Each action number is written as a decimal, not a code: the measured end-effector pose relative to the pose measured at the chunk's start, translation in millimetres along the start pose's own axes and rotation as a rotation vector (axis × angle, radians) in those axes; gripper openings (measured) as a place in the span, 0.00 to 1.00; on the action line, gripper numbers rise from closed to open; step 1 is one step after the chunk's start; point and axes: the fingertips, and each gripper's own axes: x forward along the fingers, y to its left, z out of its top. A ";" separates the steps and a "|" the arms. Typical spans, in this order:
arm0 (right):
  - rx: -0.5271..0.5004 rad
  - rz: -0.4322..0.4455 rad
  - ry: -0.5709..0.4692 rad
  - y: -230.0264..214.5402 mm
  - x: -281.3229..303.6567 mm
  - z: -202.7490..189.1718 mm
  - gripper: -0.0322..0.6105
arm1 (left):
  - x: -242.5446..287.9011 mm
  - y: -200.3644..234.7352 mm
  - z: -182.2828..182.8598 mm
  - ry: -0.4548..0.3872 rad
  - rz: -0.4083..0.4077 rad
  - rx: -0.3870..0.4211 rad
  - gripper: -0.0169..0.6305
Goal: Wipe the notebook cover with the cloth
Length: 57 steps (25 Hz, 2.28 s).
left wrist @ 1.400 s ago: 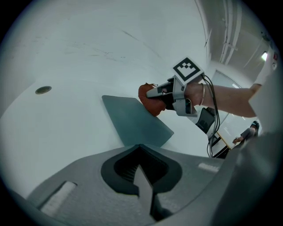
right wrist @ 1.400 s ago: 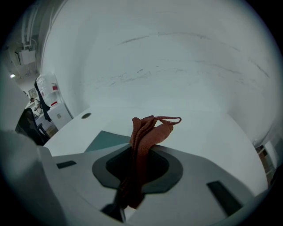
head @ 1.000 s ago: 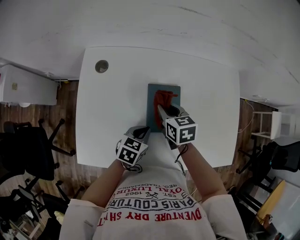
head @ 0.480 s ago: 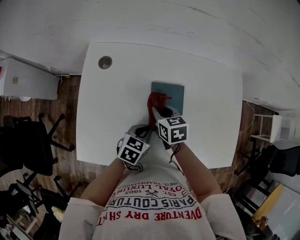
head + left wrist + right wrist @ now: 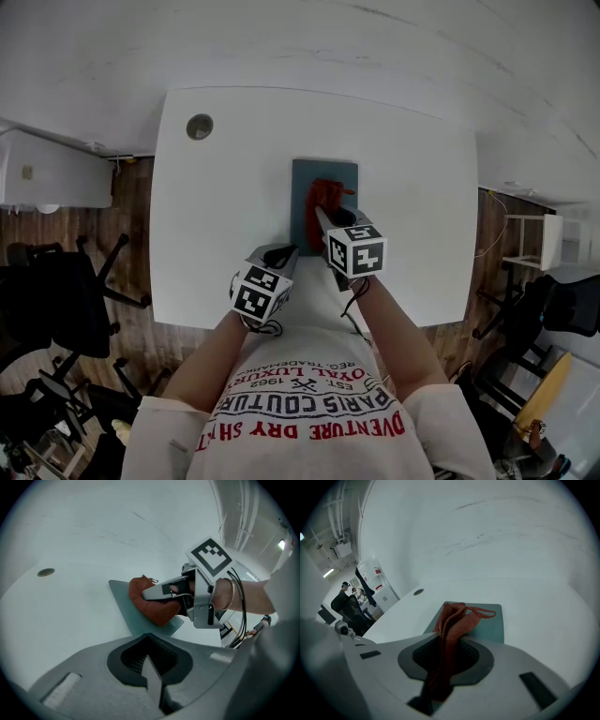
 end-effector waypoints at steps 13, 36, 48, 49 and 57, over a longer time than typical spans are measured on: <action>0.070 -0.122 0.011 -70.7 -34.6 -14.2 0.17 | 2.3 -0.2 -2.8 0.060 0.059 0.002 0.04; 0.059 0.097 0.001 23.4 -62.1 -14.3 0.17 | 1.1 1.1 -1.1 0.053 0.105 -0.071 0.04; -0.003 0.147 0.100 57.5 -21.4 -51.4 0.17 | 0.8 1.9 -2.9 0.038 0.120 -0.100 0.04; -0.001 0.152 0.100 55.8 -22.0 -53.1 0.17 | 0.7 1.3 -3.1 0.038 0.121 -0.095 0.04; 0.048 0.150 0.098 37.5 -30.9 -59.2 0.18 | -0.5 2.4 -1.4 0.024 0.123 -0.106 0.04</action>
